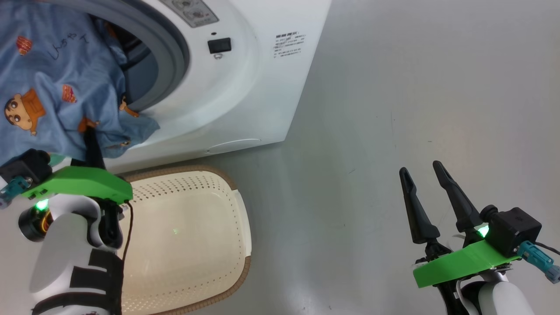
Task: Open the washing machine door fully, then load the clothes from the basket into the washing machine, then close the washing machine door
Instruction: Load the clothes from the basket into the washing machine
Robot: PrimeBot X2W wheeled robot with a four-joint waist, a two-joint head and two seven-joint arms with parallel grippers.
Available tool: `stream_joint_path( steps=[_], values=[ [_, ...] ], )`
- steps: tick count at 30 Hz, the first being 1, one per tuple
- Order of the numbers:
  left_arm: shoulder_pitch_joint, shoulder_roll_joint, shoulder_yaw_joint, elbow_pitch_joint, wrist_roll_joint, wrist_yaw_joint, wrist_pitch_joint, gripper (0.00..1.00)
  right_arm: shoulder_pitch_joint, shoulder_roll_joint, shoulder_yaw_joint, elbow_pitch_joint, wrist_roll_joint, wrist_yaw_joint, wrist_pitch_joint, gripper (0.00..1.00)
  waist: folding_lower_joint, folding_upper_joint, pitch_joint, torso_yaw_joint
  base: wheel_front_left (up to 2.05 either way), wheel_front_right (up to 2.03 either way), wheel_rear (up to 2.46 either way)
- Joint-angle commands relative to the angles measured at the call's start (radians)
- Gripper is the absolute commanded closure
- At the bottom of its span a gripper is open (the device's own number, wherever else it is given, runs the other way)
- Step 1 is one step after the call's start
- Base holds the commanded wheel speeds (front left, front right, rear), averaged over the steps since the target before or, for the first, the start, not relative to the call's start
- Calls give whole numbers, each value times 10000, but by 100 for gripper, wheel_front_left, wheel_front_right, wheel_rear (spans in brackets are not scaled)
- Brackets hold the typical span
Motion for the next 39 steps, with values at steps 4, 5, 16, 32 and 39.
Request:
stream_joint_path(
  steps=[4, 5, 16, 32, 39],
  values=[
    [-97, 293, 312, -202, 279, -20, -55, 100, -97, 9, 285, -144, -20, 100, -110, 0, 0, -1, 6, 19, 0, 0, 0],
    [-58, 299, 289, -240, 365, -22, -55, 100, -100, 9, 284, -122, -17, 100, -118, 0, 0, -1, -5, 29, 0, 0, 0],
    [857, 563, -146, -2241, 1366, -27, -55, 100, -123, 9, 316, 66, 103, 100, -217, 0, 0, -1, -251, 163, 0, 0, 0],
    [-732, 2180, -1238, -3606, 1792, -28, -55, 100, -360, 9, 564, 309, 342, 100, -543, 0, 0, -1, 441, -133, 0, 0, 0],
    [-2524, 3135, -2015, -2615, 1459, -28, 95, 100, -565, 9, 675, 422, 458, 100, -721, 0, 0, -1, 941, -498, 0, 0, 0]
  ],
)
